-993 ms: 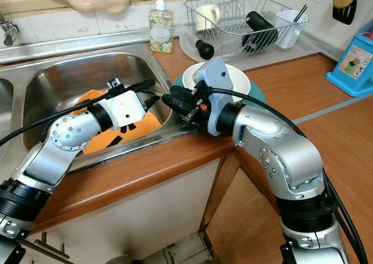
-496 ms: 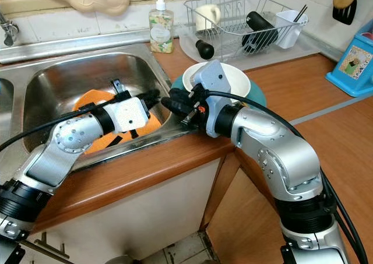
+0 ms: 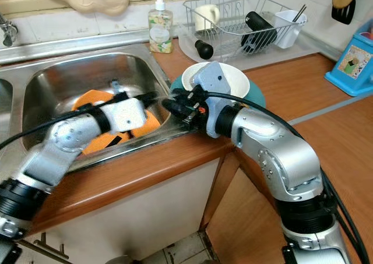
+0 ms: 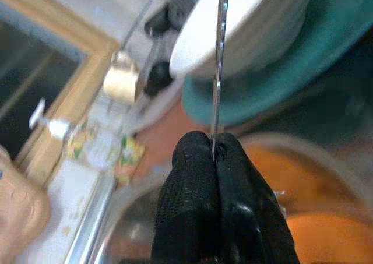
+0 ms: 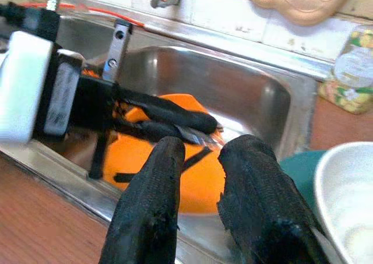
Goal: Kitchen organization
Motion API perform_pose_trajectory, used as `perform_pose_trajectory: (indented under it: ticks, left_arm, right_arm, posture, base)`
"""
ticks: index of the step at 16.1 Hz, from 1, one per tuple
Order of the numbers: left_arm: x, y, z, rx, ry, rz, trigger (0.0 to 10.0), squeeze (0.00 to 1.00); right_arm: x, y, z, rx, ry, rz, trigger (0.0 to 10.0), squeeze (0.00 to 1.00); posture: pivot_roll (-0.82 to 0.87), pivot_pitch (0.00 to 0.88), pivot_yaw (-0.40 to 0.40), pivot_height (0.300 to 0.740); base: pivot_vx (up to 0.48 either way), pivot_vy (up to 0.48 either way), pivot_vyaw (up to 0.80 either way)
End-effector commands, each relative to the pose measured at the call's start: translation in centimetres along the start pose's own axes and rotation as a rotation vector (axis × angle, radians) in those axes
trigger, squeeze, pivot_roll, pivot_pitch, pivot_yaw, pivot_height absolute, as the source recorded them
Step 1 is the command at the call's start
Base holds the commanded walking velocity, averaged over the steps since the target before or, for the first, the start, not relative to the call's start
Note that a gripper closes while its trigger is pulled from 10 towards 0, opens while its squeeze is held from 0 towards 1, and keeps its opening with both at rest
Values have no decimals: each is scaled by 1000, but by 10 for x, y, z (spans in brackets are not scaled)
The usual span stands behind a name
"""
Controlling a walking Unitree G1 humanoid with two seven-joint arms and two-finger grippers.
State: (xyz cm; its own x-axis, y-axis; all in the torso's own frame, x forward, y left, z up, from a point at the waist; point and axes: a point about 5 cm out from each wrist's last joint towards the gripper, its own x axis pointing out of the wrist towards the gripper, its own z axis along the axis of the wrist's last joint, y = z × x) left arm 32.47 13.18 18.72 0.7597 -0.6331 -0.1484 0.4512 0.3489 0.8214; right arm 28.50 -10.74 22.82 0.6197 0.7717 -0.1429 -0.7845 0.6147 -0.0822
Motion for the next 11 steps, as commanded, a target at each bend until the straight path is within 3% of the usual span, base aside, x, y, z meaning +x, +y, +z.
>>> perform_pose_trajectory:
  ticks: [1,4,7,10,11]
  left_arm:
    - [-4,11,-10,18,57,23,0,0]
    - [-10,16,-39,39,189,11,0,0]
    - [-7,20,-55,34,249,9,0,0]
    - [-1,13,-76,22,353,-40,196,0]
    - [0,8,-83,9,397,-70,4667,0]
  right_arm:
    - [-1,5,1,-33,1,15,10000,0]
    - [-1,10,-5,-77,46,34,10000,0]
    - [1,15,-12,-147,91,43,10000,0]
    - [3,20,-19,-168,122,42,10000,0]
    - [4,21,-21,-177,131,40,10000,0]
  posture:
    - [-136,0,12,740]
    - [-138,0,13,740]
    - [-146,0,18,740]
    - [-150,0,20,740]
    - [-154,0,23,740]
  base:
    - [0,0,0]
    - [0,0,0]
    - [0,0,0]
    - [0,0,0]
    - [0,0,0]
